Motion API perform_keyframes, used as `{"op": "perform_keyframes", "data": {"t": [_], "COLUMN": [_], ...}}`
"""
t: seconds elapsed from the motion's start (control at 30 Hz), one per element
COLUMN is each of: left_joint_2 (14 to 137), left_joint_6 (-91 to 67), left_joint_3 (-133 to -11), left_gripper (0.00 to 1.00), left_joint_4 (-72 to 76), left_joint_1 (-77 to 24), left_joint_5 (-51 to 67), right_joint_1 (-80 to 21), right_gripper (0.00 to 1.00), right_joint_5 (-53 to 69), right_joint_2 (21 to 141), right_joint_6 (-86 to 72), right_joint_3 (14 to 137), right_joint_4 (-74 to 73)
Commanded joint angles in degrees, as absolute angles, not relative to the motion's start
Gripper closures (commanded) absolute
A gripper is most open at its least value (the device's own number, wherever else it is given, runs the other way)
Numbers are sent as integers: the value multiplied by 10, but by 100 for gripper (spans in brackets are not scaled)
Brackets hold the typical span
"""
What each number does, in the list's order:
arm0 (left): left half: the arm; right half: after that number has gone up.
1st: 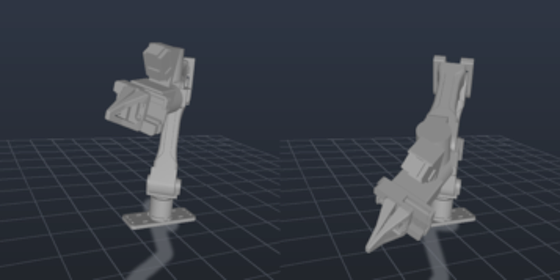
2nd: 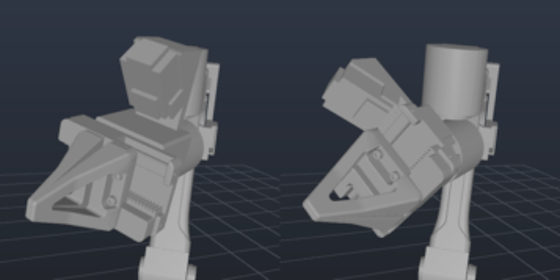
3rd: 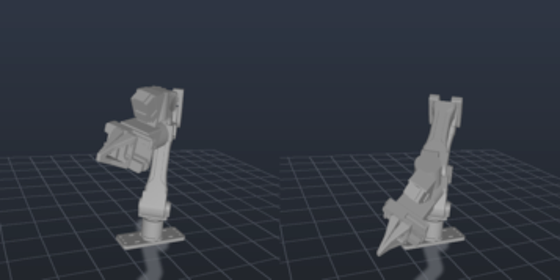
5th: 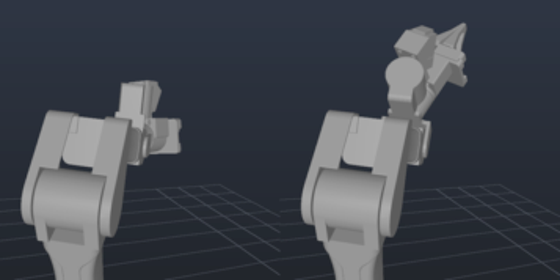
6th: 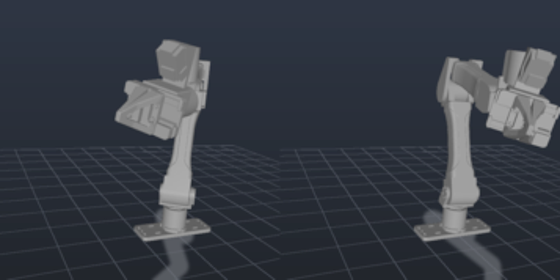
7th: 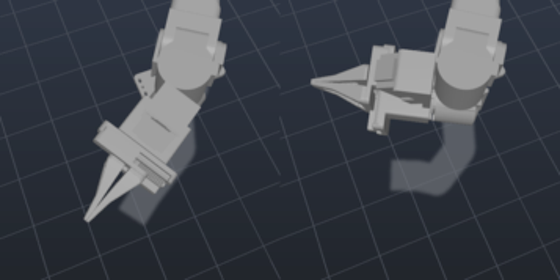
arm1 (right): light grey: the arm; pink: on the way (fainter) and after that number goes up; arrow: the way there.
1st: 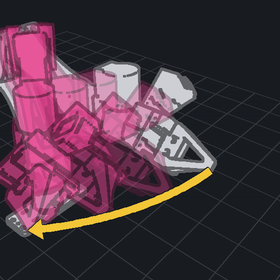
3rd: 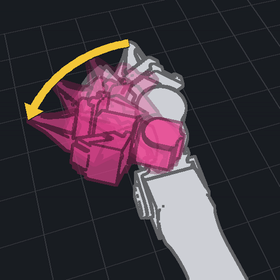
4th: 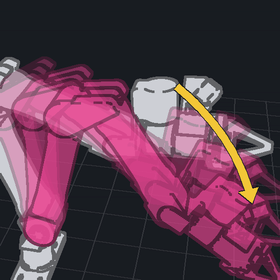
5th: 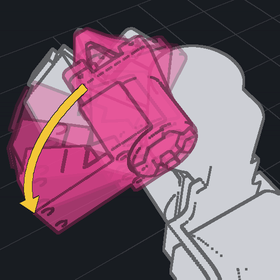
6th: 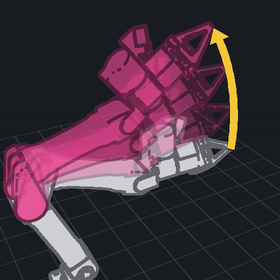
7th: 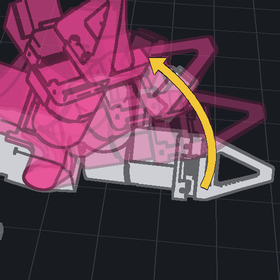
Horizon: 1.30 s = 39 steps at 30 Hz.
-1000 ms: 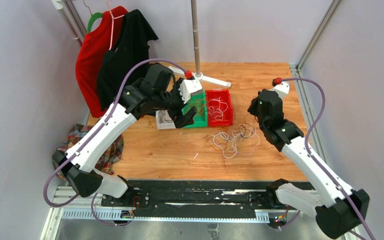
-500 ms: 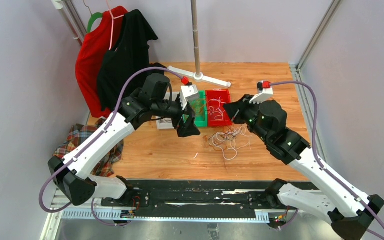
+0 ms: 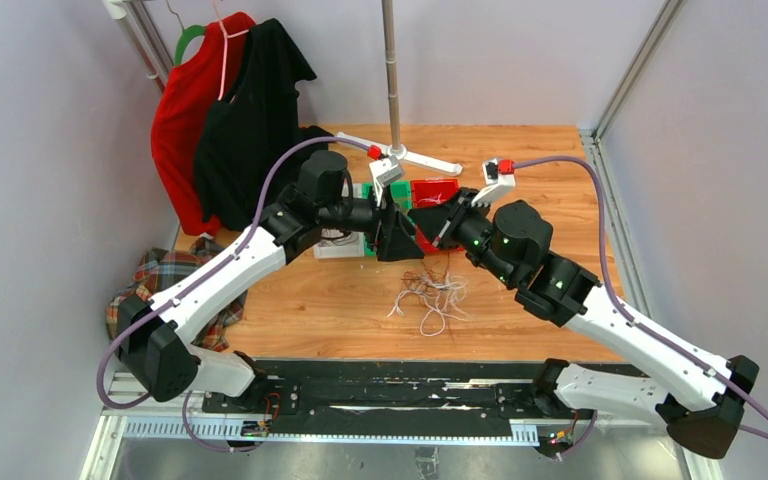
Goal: Untangle the cables
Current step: Untie the cable.
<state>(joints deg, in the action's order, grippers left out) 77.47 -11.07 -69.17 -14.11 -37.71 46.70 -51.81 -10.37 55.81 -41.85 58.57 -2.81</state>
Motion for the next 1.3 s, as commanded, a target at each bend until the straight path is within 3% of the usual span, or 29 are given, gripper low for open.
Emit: {"op": "perform_keyframes", "data": {"t": [0.0, 0.17, 0.23, 0.27, 0.3, 0.37, 0.53, 0.87, 1.03, 1.27], "left_joint_2": [767, 757, 753, 750, 747, 740, 726, 719, 709, 707], "left_joint_6": [-188, -194, -177, -165, -153, -127, -60, 120, 107, 81], "left_joint_3": [-692, -690, -696, -699, -703, -715, -757, -877, -891, -912], "left_gripper": [28, 45, 67, 83, 92, 99, 99, 99, 99, 99], "left_joint_4": [-55, -57, -80, -95, -112, -144, -222, -405, -413, -413], "left_joint_1": [-375, -373, -370, -367, -364, -357, -345, -345, -345, -345], "left_joint_5": [464, 468, 457, 450, 441, 425, 418, 415, 412, 402], "right_joint_1": [-551, -575, -584, -587, -587, -588, -587, -587, -589, -621], "right_gripper": [99, 99, 99, 99, 99, 99, 86, 43, 42, 52], "right_joint_5": [-171, -208, -217, -221, -224, -233, -208, -104, -18, 37], "right_joint_2": [571, 583, 584, 582, 579, 567, 531, 457, 488, 593], "right_joint_6": [-451, -456, -447, -440, -433, -422, -376, -251, -160, -83], "right_joint_3": [632, 663, 674, 678, 678, 674, 636, 549, 537, 554], "right_joint_4": [9, -9, -19, -23, -29, -39, -45, -105, -24, 87]}}
